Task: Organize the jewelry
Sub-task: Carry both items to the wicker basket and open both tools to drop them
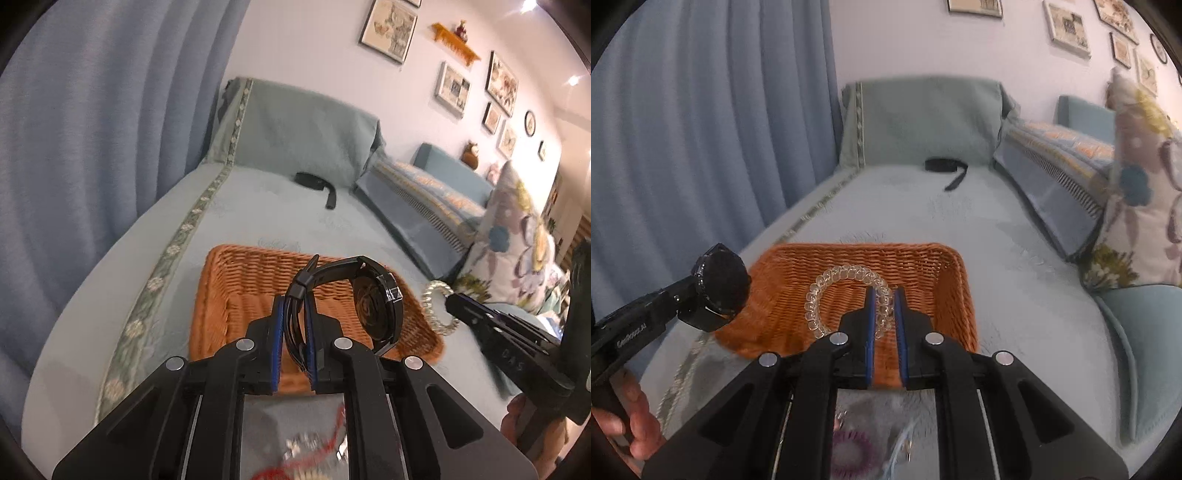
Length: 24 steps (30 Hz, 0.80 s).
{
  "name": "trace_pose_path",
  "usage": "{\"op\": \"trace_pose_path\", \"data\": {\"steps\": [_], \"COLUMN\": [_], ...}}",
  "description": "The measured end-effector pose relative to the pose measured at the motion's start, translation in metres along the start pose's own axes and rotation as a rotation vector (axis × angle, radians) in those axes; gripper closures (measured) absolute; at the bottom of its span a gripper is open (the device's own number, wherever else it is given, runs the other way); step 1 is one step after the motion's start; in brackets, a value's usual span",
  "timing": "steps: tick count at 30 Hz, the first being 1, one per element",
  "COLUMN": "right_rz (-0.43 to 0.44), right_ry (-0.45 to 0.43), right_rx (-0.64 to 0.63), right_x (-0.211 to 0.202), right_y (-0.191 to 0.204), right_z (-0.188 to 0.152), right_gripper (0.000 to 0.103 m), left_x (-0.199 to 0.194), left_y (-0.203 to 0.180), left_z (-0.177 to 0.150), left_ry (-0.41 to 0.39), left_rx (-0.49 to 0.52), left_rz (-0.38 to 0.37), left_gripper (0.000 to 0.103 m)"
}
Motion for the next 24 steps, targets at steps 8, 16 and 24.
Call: {"op": "trace_pose_path", "data": {"steps": [8,16,24], "right_rz": [-0.069,-0.064,0.003], "right_ry": [0.190,0.266,0.223], "right_rx": [-0.010,-0.012,0.026], "right_x": [0.090,0.105,0.065], "right_y": [-0.008,-0.008,-0.016], "right_z": [-0.006,-0.020,-0.017], "right_gripper": [0.095,0.093,0.055], "left_x": [0.066,0.080,0.029], "left_y": [0.001,0.002,-0.001], "left_z": [-0.006,-0.018,-0.010], "left_ry": [0.111,0.172,0.122], "left_rx": [0.033,0.052,0.064], "left_rz": [0.039,0.039,-0.030], "left_gripper": [0.094,0.086,0.060]}}
Point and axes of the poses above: each gripper's, at about its wrist camera, not at the fingertips, and x roughly the way its jaws point, y to its left, z to its top, the point moved 2 cm from there along x, roughly the way its jaws point, and after that the axes turned 5 degrees about x, right-handed, at the moved point
